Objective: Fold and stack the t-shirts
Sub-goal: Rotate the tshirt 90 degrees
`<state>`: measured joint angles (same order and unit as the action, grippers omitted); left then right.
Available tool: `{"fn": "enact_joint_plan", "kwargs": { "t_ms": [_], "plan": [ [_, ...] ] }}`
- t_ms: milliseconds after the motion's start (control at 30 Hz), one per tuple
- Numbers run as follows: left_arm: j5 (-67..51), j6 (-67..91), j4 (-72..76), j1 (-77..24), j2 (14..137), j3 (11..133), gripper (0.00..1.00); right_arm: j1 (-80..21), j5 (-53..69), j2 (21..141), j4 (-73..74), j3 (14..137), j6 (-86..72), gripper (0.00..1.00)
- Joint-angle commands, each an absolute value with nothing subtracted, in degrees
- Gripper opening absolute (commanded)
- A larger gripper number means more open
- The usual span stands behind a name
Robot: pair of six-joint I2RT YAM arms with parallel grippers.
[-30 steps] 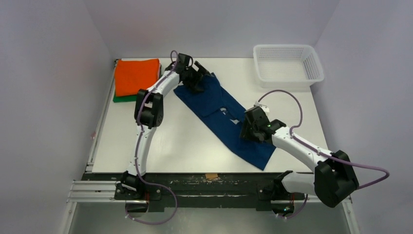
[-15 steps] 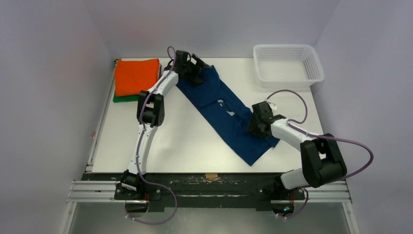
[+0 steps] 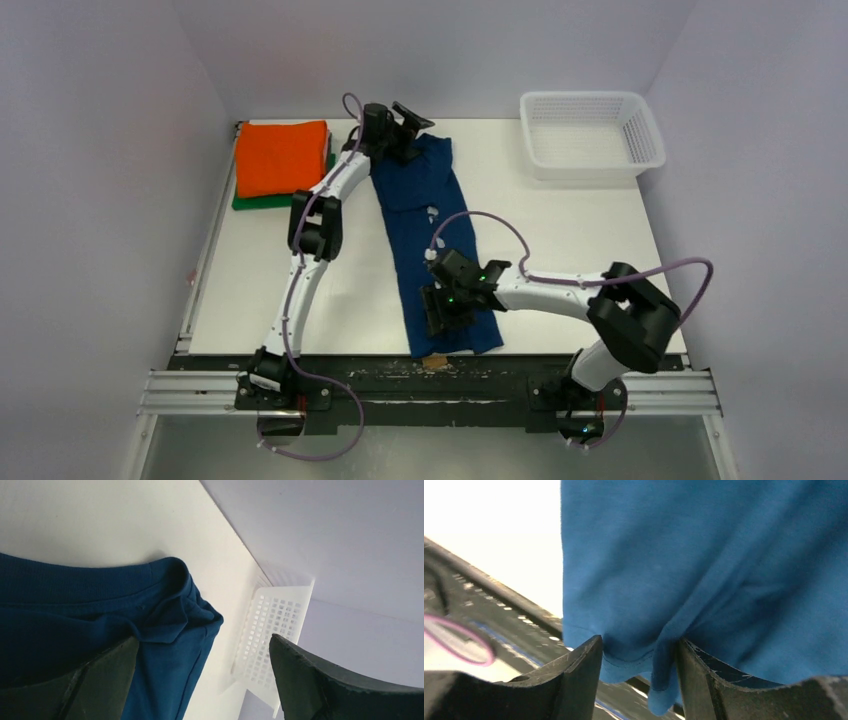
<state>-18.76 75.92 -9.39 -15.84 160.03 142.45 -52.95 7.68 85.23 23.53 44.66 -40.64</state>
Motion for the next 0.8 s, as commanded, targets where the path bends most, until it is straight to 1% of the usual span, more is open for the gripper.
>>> {"fn": "enact_joint_plan", "kwargs": {
  "t_ms": [0,133,300,367,433,500,600,700,767],
  "plan": [
    [-12.86,75.61,-4.06,-17.58,163.43,145.49,1.0,-58.31,15.65,95.7,20.01,52.74,-34.22,0.54],
    [-8.56,77.46,-1.94,-18.04,165.09,146.68,1.0,-58.62,10.64,99.23,20.4,59.88,-31.13,0.54],
    [-2.94,80.85,2.16,-18.41,167.26,148.38,1.0,-58.58,5.31,99.18,20.49,63.17,-30.92,0.54],
    [-3.05,80.58,4.35,-18.71,167.47,148.94,1.0,-58.54,0.82,98.08,23.33,63.79,-32.08,0.55],
    [-4.71,79.47,5.13,-18.95,166.31,148.98,1.0,-58.52,-6.14,96.24,27.21,64.08,-33.89,0.55],
    [-7.28,76.34,4.41,-19.04,163.31,148.03,1.0,-58.53,-11.8,93.42,30.98,63.68,-36.25,0.55],
    [-12.17,70.39,2.21,-19.03,154.95,144.01,1.0,-58.54,-18.64,87.04,35.43,61.21,-40.9,0.55],
    [-18.11,63.25,-5.09,-19.07,145.09,140.72,1.0,-58.54,-20.52,77.16,35.85,56.44,-44.81,0.55],
    [-22.34,58.94,-10.46,-19.11,137.57,136.39,1.0,-58.54,-20.79,71.5,35.53,53.21,-46.95,0.55]
  ]
}}
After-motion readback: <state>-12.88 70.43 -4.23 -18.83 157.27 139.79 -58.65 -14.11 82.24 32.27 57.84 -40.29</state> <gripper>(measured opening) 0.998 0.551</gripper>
